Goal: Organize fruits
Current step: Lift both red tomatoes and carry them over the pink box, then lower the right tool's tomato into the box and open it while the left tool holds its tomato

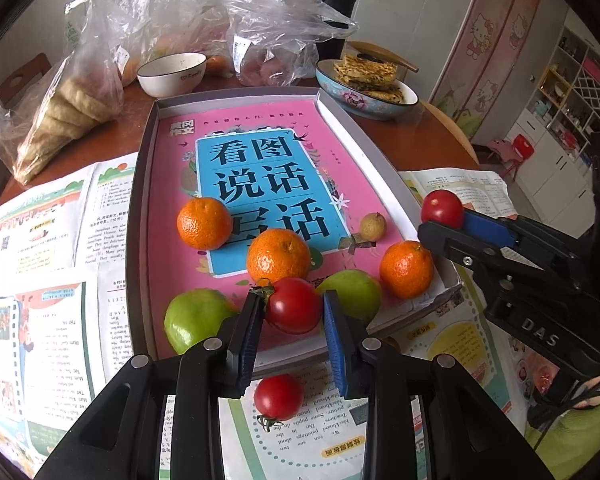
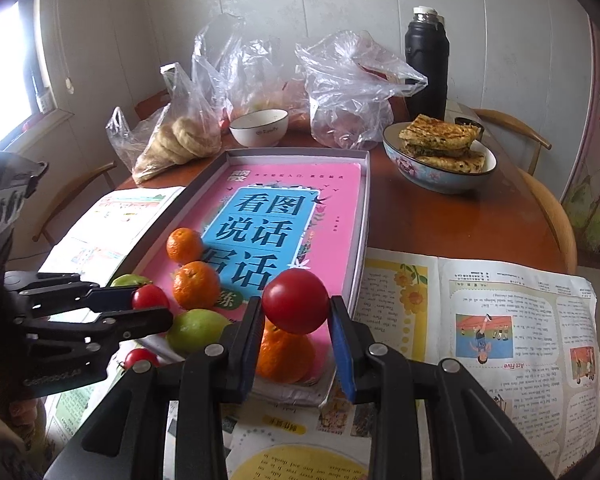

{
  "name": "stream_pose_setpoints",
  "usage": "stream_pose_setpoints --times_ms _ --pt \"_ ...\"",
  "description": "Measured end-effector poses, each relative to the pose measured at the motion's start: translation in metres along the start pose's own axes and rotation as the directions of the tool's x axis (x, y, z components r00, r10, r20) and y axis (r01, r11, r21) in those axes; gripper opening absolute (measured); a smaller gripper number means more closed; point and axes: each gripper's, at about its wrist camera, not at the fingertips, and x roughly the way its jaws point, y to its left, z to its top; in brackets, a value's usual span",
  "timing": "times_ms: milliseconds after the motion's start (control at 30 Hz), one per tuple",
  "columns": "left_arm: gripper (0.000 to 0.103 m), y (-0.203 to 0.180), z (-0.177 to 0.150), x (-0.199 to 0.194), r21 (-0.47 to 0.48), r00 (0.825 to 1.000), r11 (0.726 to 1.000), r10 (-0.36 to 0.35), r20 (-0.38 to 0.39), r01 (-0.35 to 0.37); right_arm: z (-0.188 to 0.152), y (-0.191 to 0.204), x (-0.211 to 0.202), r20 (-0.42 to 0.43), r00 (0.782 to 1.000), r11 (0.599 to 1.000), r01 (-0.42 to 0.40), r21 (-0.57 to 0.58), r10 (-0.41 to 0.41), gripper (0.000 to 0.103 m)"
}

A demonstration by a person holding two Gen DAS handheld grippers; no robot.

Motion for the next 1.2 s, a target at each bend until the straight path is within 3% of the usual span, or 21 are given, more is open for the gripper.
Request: stream_pose_setpoints --times_ms 233,1200 --pt "0.031 0.005 0.003 0.002 -0.028 0.999 0.999 -0.043 -0.005 0.043 0.003 -0.008 0.019 -0.040 0.999 1.000 0.002 0.027 -0.001 0.033" --pt "0.031 0.009 -0.007 -0.001 -0.063 0.997 0.996 -0.072 -0.020 0.071 0.007 -0.004 0.028 -0.070 0.997 0.999 0.041 0.025 -0.040 0.033"
